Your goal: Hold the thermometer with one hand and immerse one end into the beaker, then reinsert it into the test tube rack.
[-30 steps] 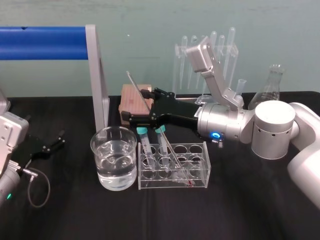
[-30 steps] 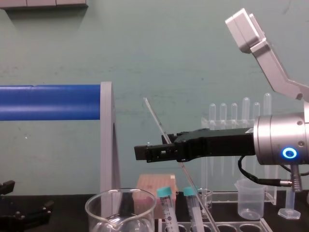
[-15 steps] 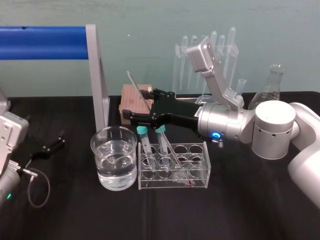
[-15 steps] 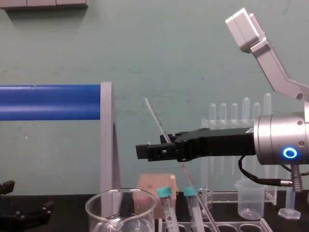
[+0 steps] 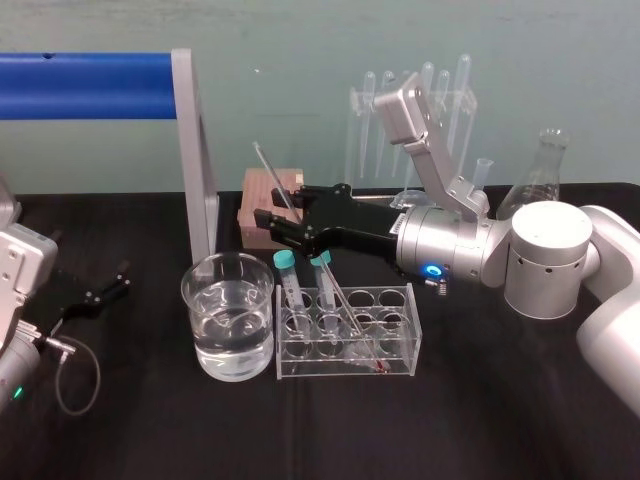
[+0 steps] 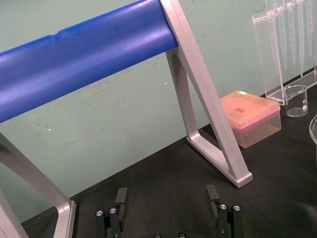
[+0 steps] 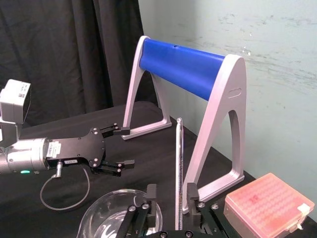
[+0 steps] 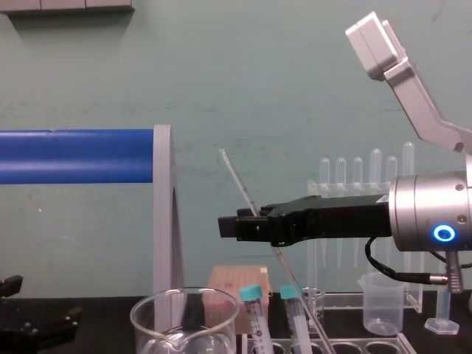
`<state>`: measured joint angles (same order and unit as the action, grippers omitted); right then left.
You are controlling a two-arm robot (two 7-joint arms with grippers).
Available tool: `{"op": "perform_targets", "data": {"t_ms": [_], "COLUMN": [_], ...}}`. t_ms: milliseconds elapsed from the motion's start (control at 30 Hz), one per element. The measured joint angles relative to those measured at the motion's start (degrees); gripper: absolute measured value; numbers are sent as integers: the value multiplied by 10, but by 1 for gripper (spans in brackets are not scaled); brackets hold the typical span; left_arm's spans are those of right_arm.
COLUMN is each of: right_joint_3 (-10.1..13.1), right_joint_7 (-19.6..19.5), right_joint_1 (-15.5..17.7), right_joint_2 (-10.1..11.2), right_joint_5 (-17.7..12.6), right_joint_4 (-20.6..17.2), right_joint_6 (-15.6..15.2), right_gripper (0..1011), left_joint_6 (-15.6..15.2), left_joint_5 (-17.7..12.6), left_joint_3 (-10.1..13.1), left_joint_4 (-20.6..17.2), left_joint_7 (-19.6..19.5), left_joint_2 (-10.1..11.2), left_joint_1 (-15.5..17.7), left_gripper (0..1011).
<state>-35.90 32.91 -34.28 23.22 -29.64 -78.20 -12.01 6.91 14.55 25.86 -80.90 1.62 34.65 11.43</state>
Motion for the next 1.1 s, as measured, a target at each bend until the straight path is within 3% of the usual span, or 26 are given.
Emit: {"op": "perform_targets", "data": {"t_ms": [367, 433, 733, 867, 1100], "right_joint_3": [0, 0, 0, 10, 33], "right_joint_7": [0, 0, 0, 1, 17], "right_joint_1": [0, 0, 1, 10, 25], "right_joint_2": [0, 0, 0, -4, -11], "right_joint_5": [0, 0, -1, -10, -31], "right_joint_4": [-1, -1, -1, -2, -13], "right_joint_6": [0, 0, 0, 21, 87], "right_gripper": [82, 58, 56, 56, 56], "left_joint_6": [0, 0, 0, 0, 0], "left_joint_5": [0, 0, 0, 0, 0], "left_joint_3": [0, 0, 0, 0, 0], "left_joint_4": [0, 0, 0, 0, 0], "left_joint_7": [0, 0, 0, 0, 0], "left_joint_2": [0, 0, 0, 0, 0], "left_joint_1": [0, 0, 0, 0, 0], "left_gripper": [1008, 1008, 1008, 1008, 1008]}}
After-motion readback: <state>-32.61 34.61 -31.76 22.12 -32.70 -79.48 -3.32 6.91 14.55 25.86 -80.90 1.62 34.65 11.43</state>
